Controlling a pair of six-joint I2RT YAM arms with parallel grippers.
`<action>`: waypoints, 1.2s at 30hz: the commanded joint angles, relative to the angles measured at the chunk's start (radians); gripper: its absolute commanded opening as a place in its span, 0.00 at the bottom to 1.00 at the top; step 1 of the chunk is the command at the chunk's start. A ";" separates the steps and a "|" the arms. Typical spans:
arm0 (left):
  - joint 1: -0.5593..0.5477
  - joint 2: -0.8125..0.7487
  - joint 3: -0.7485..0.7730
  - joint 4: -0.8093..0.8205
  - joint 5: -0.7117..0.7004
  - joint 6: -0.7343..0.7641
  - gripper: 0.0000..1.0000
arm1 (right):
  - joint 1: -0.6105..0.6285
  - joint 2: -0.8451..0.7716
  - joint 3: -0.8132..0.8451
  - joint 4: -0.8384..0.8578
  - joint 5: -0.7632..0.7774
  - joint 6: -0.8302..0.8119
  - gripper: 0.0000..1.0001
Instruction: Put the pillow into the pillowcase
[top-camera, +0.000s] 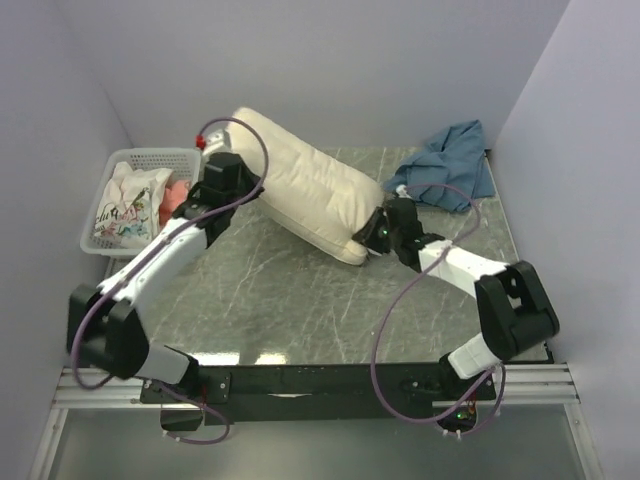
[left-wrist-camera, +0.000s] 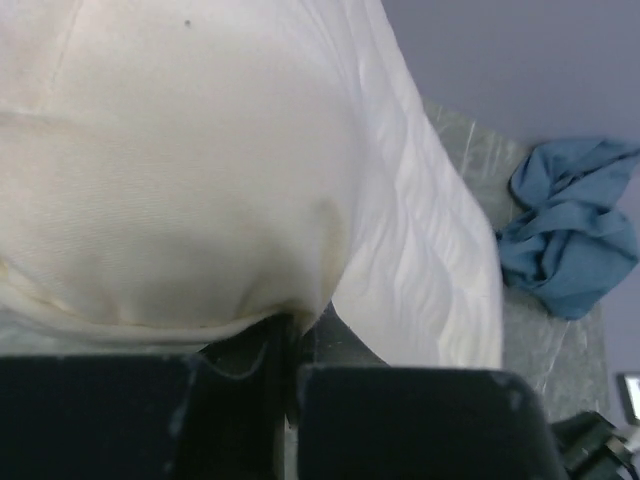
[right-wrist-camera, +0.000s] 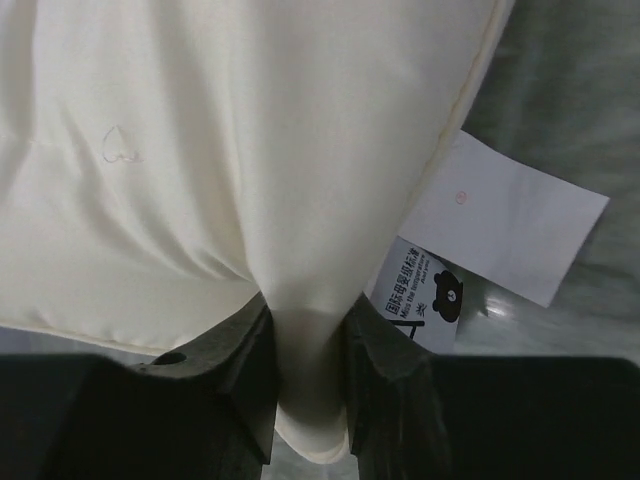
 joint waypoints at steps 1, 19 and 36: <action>0.040 -0.209 -0.025 -0.030 -0.185 0.048 0.01 | 0.085 0.131 0.177 -0.022 -0.065 -0.035 0.29; 0.330 -0.490 -0.197 -0.219 -0.130 -0.056 0.39 | -0.090 0.030 0.381 -0.322 0.405 -0.206 0.76; 0.330 -0.545 -0.182 -0.248 -0.005 0.036 0.95 | -0.368 0.265 0.449 -0.079 0.333 -0.193 0.66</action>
